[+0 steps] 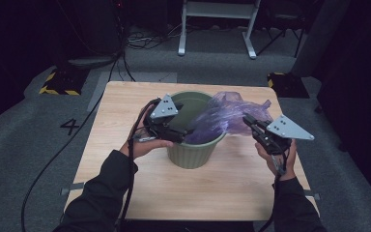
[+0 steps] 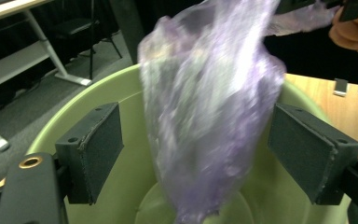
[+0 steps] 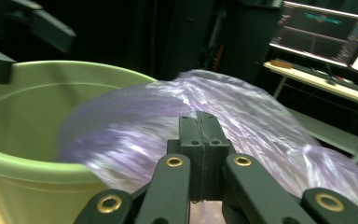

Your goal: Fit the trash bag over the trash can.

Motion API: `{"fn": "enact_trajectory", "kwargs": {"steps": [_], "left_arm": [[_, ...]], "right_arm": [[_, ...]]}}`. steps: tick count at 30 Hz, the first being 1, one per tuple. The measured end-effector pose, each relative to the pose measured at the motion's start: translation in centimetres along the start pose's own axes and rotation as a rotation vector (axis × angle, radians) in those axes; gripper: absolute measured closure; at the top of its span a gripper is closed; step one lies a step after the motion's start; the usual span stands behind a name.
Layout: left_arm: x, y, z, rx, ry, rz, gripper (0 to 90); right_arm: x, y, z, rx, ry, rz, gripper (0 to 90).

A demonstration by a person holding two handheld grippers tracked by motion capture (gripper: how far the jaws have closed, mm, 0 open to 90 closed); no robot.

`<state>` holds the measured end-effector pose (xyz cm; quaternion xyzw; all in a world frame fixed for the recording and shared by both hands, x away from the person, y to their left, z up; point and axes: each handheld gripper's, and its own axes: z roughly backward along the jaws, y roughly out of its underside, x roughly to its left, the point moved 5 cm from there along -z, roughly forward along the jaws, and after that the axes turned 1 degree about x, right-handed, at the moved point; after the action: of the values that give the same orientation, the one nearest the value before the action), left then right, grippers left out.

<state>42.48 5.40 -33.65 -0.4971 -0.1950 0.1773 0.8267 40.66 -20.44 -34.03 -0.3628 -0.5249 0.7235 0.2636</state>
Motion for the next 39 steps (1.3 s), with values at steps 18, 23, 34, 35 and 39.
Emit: {"fn": "enact_trajectory", "kwargs": {"steps": [18,23,34,35,39], "left_arm": [[-3.5,-2.1,-3.0,0.046,-0.041,-0.125,51.5],[-3.6,-1.7,-2.8,0.051,-0.043,-0.154,76.4],[-2.5,-0.3,-1.1,0.019,-0.077,-0.141,89.9],[-2.4,-0.2,-0.9,0.019,-0.077,-0.139,89.9],[-1.9,0.6,-0.2,0.028,-0.098,-0.139,89.9]], "right_arm": [[4.8,-1.1,-1.1,0.023,-0.141,0.097,90.0],[5.7,-1.3,-0.8,0.025,-0.164,0.116,88.5],[6.6,-1.2,-0.4,0.029,-0.221,0.118,70.8],[6.6,-1.2,-0.3,0.025,-0.224,0.117,64.7],[6.3,-0.9,0.7,0.024,-0.226,0.097,52.0]]}}
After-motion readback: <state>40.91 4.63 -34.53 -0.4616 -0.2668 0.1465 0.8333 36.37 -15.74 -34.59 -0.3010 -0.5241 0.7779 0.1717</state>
